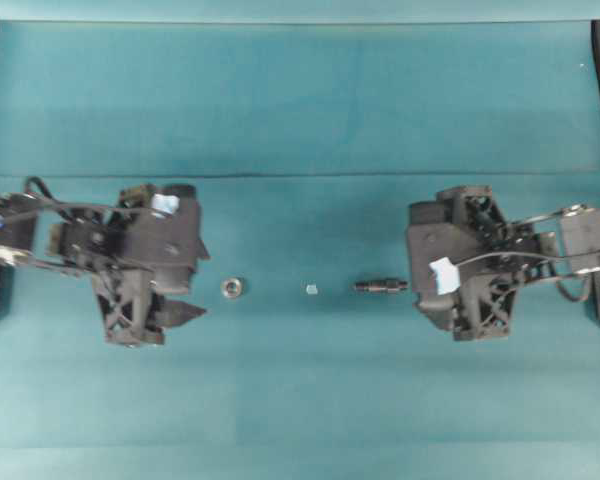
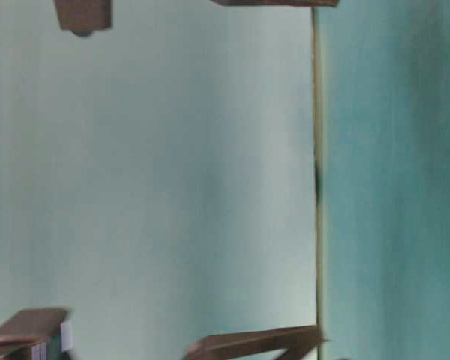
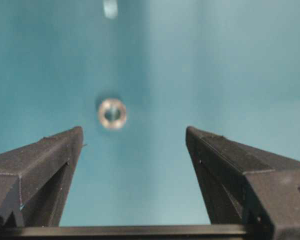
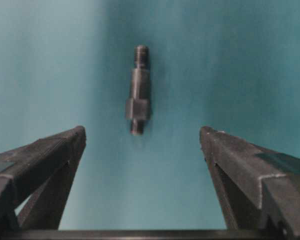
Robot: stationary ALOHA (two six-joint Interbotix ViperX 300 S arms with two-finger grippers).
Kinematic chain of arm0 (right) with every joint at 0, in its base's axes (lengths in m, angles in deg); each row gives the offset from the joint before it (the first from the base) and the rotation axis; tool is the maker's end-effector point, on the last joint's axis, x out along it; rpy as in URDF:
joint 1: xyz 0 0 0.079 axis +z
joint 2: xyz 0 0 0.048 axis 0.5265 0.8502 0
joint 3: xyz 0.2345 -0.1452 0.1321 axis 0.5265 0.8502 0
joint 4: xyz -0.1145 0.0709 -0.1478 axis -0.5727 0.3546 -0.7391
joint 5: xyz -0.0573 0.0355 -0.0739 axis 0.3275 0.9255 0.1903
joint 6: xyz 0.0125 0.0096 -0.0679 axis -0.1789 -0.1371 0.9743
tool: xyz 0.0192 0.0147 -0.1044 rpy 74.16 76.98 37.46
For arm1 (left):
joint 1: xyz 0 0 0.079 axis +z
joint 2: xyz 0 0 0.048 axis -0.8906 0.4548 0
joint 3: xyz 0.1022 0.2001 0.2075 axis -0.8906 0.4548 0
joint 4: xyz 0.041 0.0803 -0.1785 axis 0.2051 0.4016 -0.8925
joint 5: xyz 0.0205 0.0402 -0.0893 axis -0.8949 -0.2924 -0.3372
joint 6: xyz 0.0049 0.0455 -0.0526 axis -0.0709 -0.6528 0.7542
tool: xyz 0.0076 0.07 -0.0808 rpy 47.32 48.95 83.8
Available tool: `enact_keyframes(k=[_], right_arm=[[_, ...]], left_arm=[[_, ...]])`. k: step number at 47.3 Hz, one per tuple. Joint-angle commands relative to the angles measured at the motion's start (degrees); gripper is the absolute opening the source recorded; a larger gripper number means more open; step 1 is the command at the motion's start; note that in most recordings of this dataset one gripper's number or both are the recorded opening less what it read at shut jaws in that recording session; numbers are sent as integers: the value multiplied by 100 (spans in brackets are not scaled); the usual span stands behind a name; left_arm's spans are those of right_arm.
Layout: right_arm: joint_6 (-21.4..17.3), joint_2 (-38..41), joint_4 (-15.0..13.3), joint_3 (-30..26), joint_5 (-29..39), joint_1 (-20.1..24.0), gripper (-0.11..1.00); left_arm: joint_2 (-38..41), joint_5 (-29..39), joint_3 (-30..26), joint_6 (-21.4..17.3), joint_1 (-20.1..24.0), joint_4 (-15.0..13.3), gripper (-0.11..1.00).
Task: Insert the washer onto the shaft with both hands.
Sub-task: 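Lower left gripper over the washer and right gripper over the shaft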
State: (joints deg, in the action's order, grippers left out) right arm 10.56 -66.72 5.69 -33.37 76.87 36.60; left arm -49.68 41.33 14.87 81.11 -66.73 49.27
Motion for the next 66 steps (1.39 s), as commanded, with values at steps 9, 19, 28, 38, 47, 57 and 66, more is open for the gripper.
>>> enact_keyframes(k=[9, 19, 28, 38, 47, 57, 66], right_arm=[[-193, 369, 44, -229, -167, 0, 86], [-580, 721, 44, -185, -536, -62, 86], [-756, 914, 44, -123, -738, -70, 86], [-773, 1037, 44, 9, -879, -70, 85], [-773, 1134, 44, 70, -1020, -114, 85], [-765, 1230, 44, 97, -1046, -176, 85], [-747, 1274, 44, 141, -1204, -281, 85]], left_arm=[[387, -35, -149, -35, 9, 18, 91], [686, -88, -149, -70, 79, 26, 91], [853, -281, -158, -70, 158, 18, 91], [1151, -501, -185, -62, 237, 26, 91], [1424, -650, -211, -53, 264, 26, 90], [1538, -694, -264, -62, 290, 26, 90], [1608, -738, -220, -62, 334, 26, 90]])
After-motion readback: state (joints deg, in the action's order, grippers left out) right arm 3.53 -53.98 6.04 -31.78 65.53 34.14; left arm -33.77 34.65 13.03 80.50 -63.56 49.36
